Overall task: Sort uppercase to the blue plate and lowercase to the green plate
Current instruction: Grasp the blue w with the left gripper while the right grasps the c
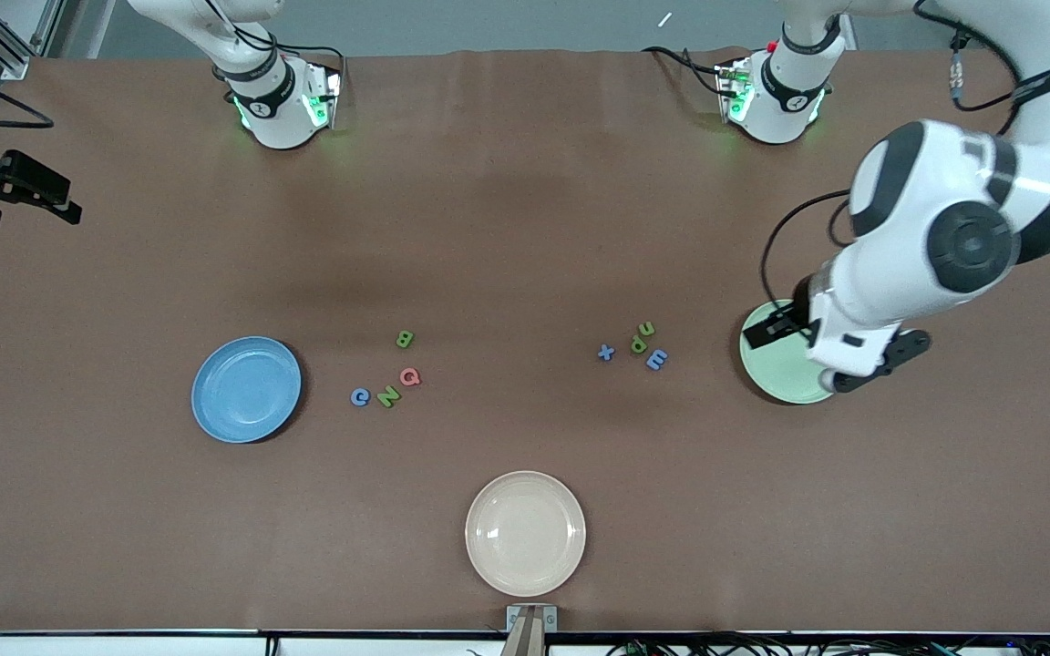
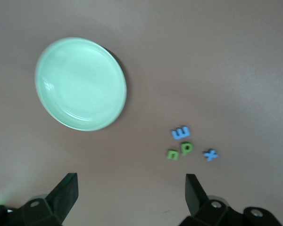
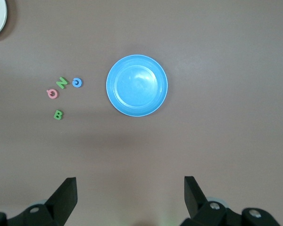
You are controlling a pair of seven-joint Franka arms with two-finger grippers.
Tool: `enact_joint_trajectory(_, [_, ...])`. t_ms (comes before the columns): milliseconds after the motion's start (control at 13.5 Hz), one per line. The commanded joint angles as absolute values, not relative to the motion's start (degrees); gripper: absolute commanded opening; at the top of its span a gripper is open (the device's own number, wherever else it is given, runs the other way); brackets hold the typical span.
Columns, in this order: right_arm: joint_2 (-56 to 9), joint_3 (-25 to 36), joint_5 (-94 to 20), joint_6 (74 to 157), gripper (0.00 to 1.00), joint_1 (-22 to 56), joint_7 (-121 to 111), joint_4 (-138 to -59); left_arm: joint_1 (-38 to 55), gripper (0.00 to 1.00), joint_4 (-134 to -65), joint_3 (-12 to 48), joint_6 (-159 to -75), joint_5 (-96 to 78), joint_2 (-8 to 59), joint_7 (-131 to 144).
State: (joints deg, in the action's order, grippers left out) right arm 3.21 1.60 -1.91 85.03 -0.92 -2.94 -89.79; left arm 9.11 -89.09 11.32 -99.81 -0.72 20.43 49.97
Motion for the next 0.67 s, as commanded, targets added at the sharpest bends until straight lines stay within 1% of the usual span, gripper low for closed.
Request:
enact_joint_trajectory(0, [4.92,1.05,-0.44,85.61,1.00,-1.32,-2.55,-91.06,13.34,1.00,-87.89,10.99,-104.74,0.87,24.77,60.34])
enact_joint_trajectory(223, [3.61,1.14,-0.35,84.99,1.00,-1.67,-2.46,-90.61,16.51,1.00,-89.12,10.99,-109.50,2.72,28.91,66.25])
enact_joint_trajectory(446, [-1.39,1.41,-1.32,86.30,1.00,-3.24,-2.98,-89.31,18.28,1.00,-92.10,11.07,-114.94,4.73,31.11,72.41])
enact_joint_trajectory(594, [-5.95,1.49,-1.41,89.20,1.00,-3.34,-3.08,-88.77,18.46,1.00,-94.30,11.07,-119.07,5.27,32.51,74.25])
